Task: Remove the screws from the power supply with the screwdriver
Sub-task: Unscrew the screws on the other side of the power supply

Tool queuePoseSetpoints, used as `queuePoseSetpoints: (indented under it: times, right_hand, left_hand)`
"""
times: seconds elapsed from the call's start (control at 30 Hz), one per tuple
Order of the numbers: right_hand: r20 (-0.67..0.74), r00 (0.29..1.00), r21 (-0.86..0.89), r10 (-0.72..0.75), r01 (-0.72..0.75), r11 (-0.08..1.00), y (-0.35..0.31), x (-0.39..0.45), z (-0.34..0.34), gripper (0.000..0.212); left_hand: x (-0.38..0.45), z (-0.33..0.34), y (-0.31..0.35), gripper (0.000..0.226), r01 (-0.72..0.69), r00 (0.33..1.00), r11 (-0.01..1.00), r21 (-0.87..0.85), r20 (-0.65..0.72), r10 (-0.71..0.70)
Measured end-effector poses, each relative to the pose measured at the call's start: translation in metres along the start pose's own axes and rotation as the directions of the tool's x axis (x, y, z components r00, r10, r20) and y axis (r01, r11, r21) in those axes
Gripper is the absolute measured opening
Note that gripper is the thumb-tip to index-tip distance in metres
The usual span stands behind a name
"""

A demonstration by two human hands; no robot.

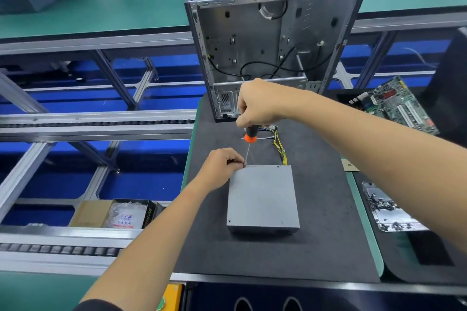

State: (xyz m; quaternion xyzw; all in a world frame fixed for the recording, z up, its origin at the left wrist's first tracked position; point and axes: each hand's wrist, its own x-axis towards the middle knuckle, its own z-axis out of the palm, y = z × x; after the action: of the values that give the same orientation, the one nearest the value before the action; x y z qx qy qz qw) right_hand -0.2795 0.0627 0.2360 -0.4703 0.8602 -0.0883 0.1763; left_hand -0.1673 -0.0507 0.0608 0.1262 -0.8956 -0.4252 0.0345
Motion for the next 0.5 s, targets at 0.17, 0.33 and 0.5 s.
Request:
queuePoseSetpoints:
  times: [0.17,0.33,0.5]
  right_hand:
    - [-0.028,0.999,-0.020,-0.024,0.023,1.000,-0.0015,-0.0009,0.0005,0.024]
    - [0.016,0.997,-0.071,-0.080,0.081,0.994,-0.0058,-0.0027,-0.0011,0.021]
    - [0.021,0.998,-0.120,-0.062,0.064,0.991,-0.0069,-0.0014,-0.0016,0.021]
  left_hand:
    - [-0.0007,0.0013,-0.0024,0.013,0.024,1.000,1.000,-0.012,0.003,-0.024]
    - [-0.0001,0.0001,-0.0043,0.018,0.093,0.996,0.988,-0.127,0.000,-0.093]
    - [-0.0034,-0.0010,-0.0049,0.021,0.084,0.996,0.987,-0.136,0.004,-0.084]
